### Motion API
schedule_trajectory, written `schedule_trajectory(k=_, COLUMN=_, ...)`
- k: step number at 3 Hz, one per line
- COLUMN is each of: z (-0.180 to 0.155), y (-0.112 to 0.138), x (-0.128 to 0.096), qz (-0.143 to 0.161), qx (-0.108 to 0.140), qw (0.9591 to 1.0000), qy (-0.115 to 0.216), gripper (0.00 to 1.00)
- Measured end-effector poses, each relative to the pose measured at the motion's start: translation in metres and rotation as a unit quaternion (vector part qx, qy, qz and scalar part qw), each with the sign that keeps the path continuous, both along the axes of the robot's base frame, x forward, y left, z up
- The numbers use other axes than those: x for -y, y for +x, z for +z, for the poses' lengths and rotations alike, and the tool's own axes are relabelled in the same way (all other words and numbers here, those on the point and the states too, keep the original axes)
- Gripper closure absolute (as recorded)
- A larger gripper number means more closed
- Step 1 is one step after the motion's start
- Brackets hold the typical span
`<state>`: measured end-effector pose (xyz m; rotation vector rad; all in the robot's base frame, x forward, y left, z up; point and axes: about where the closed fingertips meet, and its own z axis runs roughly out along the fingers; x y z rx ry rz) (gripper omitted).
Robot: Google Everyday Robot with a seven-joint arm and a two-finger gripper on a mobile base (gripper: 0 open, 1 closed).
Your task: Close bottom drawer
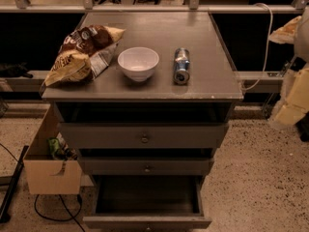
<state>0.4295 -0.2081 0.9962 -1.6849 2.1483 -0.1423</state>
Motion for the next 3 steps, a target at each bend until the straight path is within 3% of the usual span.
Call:
schedule_trajectory(k=1, z=-0.015, y=-0.029, x=0.012, qz=0.005, qx=0.019, qw=0.9993, qy=0.031, gripper=0.0)
schedule_trajectory(k=2, z=-0.061, y=-0.077, x=0.025, qz=0.007, qx=0.011, qw=0.9965, qy=0.082, gripper=0.0)
schedule_trajectory(k=3, z=-0.117, y=-0.119, x=-0.002, qz=0.039, qx=-0.025, qw=0.9875, qy=0.151, gripper=0.0)
